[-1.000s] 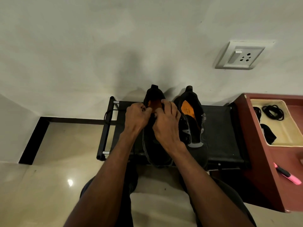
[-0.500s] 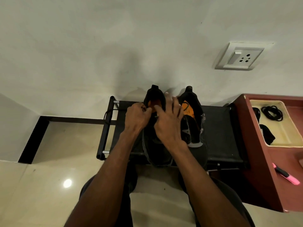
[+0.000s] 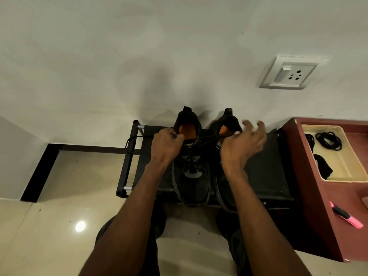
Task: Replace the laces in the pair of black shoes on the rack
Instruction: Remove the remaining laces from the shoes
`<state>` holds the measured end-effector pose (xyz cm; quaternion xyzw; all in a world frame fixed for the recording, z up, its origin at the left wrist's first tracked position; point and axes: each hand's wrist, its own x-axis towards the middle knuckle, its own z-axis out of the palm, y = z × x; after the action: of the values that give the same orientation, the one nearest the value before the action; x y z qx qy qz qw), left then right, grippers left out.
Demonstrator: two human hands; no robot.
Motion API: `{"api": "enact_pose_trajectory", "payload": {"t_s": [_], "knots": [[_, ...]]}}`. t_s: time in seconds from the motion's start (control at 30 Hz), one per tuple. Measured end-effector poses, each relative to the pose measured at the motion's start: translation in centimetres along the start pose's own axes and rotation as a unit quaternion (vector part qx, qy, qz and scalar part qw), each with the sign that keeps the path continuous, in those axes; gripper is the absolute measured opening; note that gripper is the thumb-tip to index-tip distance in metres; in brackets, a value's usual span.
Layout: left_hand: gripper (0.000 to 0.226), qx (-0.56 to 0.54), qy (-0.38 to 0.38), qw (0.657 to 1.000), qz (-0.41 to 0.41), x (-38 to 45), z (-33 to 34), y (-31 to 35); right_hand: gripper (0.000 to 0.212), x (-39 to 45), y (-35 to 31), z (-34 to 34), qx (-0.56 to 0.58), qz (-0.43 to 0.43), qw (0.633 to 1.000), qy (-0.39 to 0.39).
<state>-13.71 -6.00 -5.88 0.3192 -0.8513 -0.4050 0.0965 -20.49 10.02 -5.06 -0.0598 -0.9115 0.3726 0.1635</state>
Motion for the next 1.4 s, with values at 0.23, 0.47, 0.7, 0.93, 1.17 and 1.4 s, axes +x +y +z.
{"api": "enact_pose_trajectory", "payload": {"t_s": [0.23, 0.47, 0.7, 0.93, 1.17, 1.4], "knots": [[0.024, 0.005, -0.001, 1.0, 0.01, 0.2, 0.0, 0.0, 0.034, -4.9, -1.1, 3.4, -0.087, -0.323, 0.91, -0.243], [0.024, 0.009, -0.001, 1.0, 0.006, 0.2, 0.0, 0.1, 0.016, -0.5, -0.4, 1.5, 0.043, -0.147, 0.987, -0.051], [0.023, 0.009, 0.004, 1.0, 0.006, -0.2, -0.2, 0.0, 0.053, 2.5, 0.8, -1.9, -0.018, 0.038, 0.997, 0.064], [0.037, 0.051, -0.024, 0.998, -0.016, -0.2, 0.0, -0.1, 0.029, -4.1, -2.6, 1.2, -0.075, -0.199, 0.958, -0.191], [0.024, 0.046, -0.055, 0.997, 0.031, 0.0, -0.4, -0.4, 0.034, -2.9, -1.9, 1.0, -0.151, -0.197, 0.946, -0.208], [0.018, 0.037, -0.053, 0.998, 0.015, 0.2, -1.5, -1.7, 0.038, -2.9, -0.9, 1.3, -0.105, -0.169, 0.958, -0.206]]}}
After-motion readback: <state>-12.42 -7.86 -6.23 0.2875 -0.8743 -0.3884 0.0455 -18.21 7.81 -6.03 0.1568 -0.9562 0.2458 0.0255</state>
